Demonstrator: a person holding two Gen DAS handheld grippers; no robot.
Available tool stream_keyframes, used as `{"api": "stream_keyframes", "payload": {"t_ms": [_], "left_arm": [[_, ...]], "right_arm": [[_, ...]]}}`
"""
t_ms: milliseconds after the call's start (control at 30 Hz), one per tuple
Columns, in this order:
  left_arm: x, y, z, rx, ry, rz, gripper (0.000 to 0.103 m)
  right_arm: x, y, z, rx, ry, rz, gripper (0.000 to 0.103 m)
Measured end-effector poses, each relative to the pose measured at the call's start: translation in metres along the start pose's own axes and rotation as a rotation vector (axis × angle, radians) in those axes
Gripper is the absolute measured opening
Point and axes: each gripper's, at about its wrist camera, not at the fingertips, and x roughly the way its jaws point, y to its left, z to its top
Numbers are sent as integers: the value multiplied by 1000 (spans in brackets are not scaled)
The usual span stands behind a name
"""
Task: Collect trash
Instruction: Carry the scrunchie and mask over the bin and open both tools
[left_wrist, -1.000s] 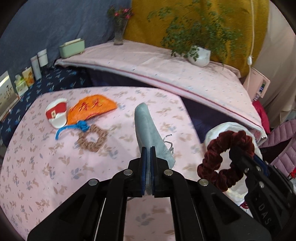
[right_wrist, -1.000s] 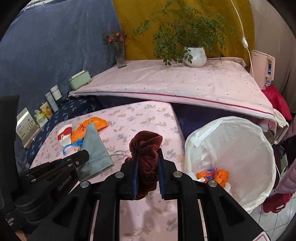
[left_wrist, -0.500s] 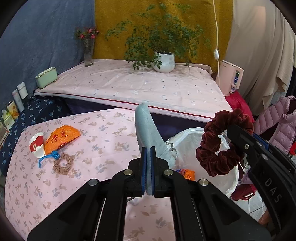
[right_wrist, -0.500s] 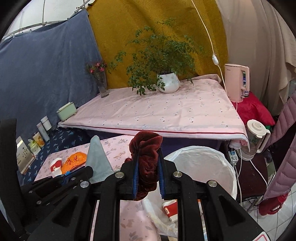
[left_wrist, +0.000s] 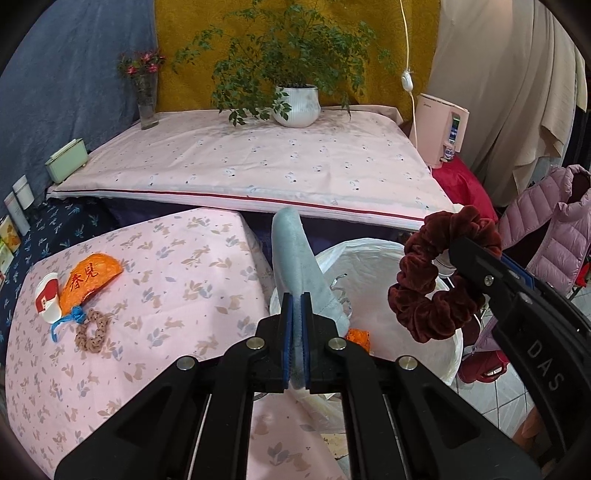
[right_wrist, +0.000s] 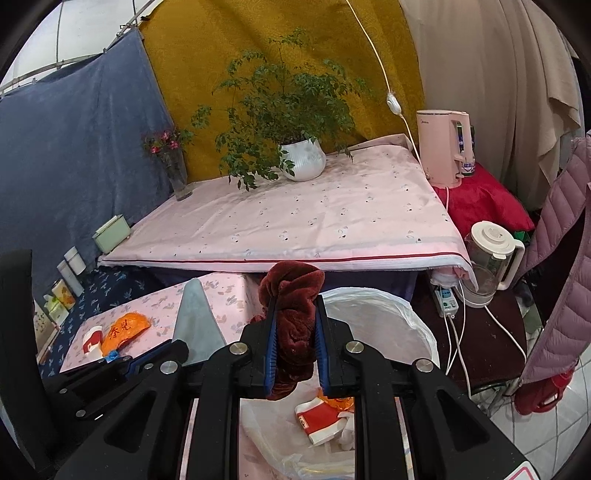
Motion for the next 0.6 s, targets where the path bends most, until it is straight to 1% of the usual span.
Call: {"api": "stream_keyframes", "payload": {"t_ms": [67,100,167,200,233,333,600], "left_arm": [[1,-4,1,6,-4,-8,7],[2,-6,1,8,-7,-9,8],[3,-8,2,12,-10,-1,21],[3,-9,2,11,-13,2,31],[3,-9,3,11,-18,6,37],[2,-8,4,11,-20,12,40],[3,5,2,-21,-7,25,40]], "right_arm": [[2,-4,0,4,2,-4,18],[3,-5,0,6,2,-6,21],[3,-7,1,14,-4,-11,23],[3,-8,2,18,-6,-10,25],[3,-8,2,20,-9,-8,26],[4,-10,4,22,-12,-8,28],[4,-2,2,14,-6,-1,31]]}}
